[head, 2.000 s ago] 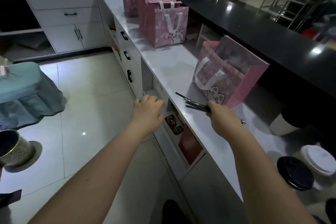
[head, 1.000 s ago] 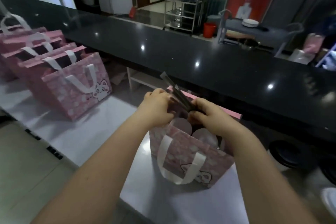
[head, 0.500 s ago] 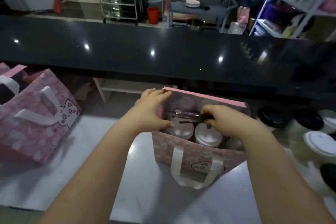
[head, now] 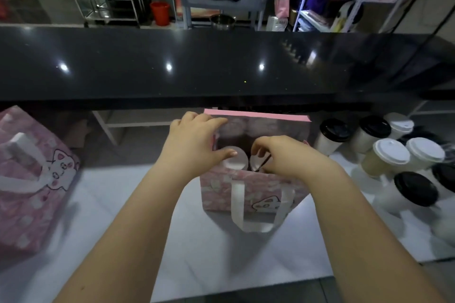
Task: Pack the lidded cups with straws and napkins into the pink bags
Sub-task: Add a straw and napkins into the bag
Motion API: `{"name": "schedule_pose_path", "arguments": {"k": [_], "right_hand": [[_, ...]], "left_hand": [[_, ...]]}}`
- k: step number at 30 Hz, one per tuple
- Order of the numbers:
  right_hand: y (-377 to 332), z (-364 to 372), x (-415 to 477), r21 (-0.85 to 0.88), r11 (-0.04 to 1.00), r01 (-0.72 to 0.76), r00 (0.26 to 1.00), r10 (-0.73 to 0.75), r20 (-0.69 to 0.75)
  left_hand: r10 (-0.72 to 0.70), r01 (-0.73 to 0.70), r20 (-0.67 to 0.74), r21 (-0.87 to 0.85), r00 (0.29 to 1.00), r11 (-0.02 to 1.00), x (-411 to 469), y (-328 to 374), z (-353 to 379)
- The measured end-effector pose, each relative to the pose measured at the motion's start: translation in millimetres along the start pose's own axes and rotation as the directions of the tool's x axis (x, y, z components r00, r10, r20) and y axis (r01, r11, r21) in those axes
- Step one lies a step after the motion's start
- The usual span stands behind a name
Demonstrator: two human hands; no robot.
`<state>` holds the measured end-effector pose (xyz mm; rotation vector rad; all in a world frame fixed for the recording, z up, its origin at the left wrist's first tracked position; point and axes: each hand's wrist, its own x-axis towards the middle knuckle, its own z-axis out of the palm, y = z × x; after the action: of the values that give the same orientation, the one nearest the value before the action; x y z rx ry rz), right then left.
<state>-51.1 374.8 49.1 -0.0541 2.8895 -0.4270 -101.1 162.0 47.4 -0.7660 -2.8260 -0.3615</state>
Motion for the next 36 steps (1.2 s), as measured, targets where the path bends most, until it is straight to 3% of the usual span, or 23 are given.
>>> {"name": "schedule_pose_path", "arguments": {"k": [6, 14, 21, 26, 33, 36], "right_hand": [[9.1, -11.7, -35.2, 0.053, 0.998, 0.025, 0.990, -0.018, -0.138], [78.3, -28.0, -131.5, 0.085, 0.993, -0.076, 0.923, 0.103, -0.370], [181.5, -15.5, -262.7, 0.160, 0.946, -0.281, 0.829, 0.323, -0.456], [266.5, 15.9, -377.1, 0.244, 0.874, -0.421, 0.759, 0.487, -0.432], [361.1, 62.4, -521.3, 0.334, 0.728, -0.598, 0.562, 0.679, -0.472], [391.4, 69.6, -551.7, 0.357, 0.699, -0.620, 0.539, 0.710, -0.453]], "left_hand": [[0.107, -0.105, 0.018, -0.073, 0.994, 0.992, 4.0, 43.0, -5.1], [0.296, -0.292, 0.067, -0.071, 0.953, 0.954, 1.6, 158.6, 6.2], [0.490, -0.476, 0.113, -0.133, 0.864, 0.869, -22.9, 312.9, 38.4], [0.611, -0.584, 0.172, -0.182, 0.773, 0.791, -61.3, 446.1, 83.6], [0.716, -0.686, 0.310, -0.221, 0.625, 0.694, -120.1, 595.7, 151.7], [0.731, -0.701, 0.331, -0.227, 0.597, 0.676, -128.1, 637.4, 170.5]]}}
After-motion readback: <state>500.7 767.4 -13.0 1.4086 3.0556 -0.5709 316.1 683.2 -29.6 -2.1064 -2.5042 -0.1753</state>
